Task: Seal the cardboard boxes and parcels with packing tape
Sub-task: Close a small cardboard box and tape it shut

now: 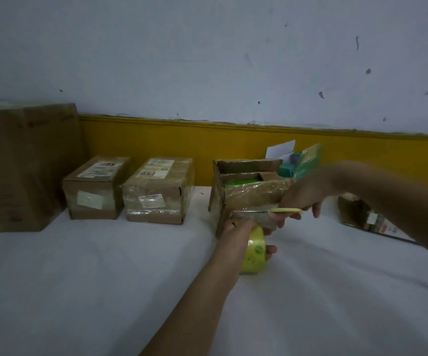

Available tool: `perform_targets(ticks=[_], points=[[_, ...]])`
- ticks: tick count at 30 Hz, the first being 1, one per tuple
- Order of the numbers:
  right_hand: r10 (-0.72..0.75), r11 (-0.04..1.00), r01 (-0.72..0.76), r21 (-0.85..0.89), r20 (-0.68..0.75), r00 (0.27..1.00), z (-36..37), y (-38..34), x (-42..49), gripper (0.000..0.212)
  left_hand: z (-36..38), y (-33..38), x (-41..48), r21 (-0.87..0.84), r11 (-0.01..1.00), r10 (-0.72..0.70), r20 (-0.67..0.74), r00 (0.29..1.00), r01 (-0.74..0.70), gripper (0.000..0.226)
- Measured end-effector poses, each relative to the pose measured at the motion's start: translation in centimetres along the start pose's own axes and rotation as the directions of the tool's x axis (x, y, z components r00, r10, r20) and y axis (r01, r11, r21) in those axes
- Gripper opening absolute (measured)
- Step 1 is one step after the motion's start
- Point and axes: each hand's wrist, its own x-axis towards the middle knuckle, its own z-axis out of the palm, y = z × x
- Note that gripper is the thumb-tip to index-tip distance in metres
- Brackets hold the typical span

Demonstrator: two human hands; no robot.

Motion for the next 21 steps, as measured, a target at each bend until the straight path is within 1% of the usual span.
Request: perform_targets(ticks=[2, 3, 5, 7, 9, 11, 12, 15, 17, 19, 21], points=[[-0.057, 0.99, 0.056, -0.128, 0.002, 0.998, 0.1, -1.1, -0.2, 0.03, -0.2, 0.2, 0.1, 0.012, 1.0, -0.013, 0.03, 0.999, 0.012, 0.045], [-0.085, 0.977, 0.082, -0.197, -0.008, 0.996, 0.2, -1.4, -0.1, 0.03, -0.4, 0.2, 0.1, 0.018, 1.0, -0.017, 0.036, 0.999, 0.016, 0.048], [-0.133, 0.953, 0.123, -0.277, -0.017, 0.991, 0.2, -2.0, -0.9, 0.035, -0.6, 0.3, 0.2, 0.008, 1.0, -0.005, 0.031, 1.0, 0.004, 0.038], [-0.163, 0.952, 0.14, -0.271, -0.062, 0.985, 0.3, -1.9, -1.1, 0.034, -0.8, 0.3, 0.3, -0.018, 0.999, 0.032, -0.004, 0.999, -0.032, 0.024], [-0.193, 0.945, 0.155, -0.288, -0.106, 0.976, 0.8, -1.8, -1.4, 0.031, -1.0, 0.3, 0.4, -0.005, 0.995, 0.095, -0.041, 0.995, -0.096, 0.013], [-0.218, 0.931, 0.17, -0.323, -0.117, 0.969, 1.2, -1.6, -1.8, 0.038, -1.2, 0.3, 0.5, 0.032, 0.989, 0.147, -0.049, 0.988, -0.146, 0.01], [-0.225, 0.927, 0.184, -0.327, -0.092, 0.97, 1.5, -1.6, -2.3, 0.039, -1.2, 0.3, 0.5, 0.047, 0.986, 0.16, -0.05, 0.986, -0.157, 0.01], [-0.232, 0.945, 0.216, -0.248, -0.037, 0.972, 2.2, -1.2, -3.3, 0.027, -1.3, 0.2, 0.4, 0.06, 0.986, 0.162, -0.058, 0.985, -0.158, 0.016], [-0.204, 0.965, 0.199, -0.171, -0.013, 0.979, 2.7, -0.7, -3.7, 0.033, -1.4, 0.1, 0.4, 0.076, 0.983, 0.17, -0.058, 0.984, -0.166, 0.017], [-0.165, 0.981, 0.162, -0.107, -0.023, 0.986, 3.2, 0.1, -4.3, 0.033, -1.5, 0.0, 0.3, 0.081, 0.981, 0.18, -0.061, 0.982, -0.175, 0.016], [-0.169, 0.984, 0.164, -0.071, -0.07, 0.983, 4.1, 1.3, -5.1, 0.022, -1.6, 0.0, 0.2, 0.074, 0.98, 0.187, -0.068, 0.98, -0.182, 0.015]])
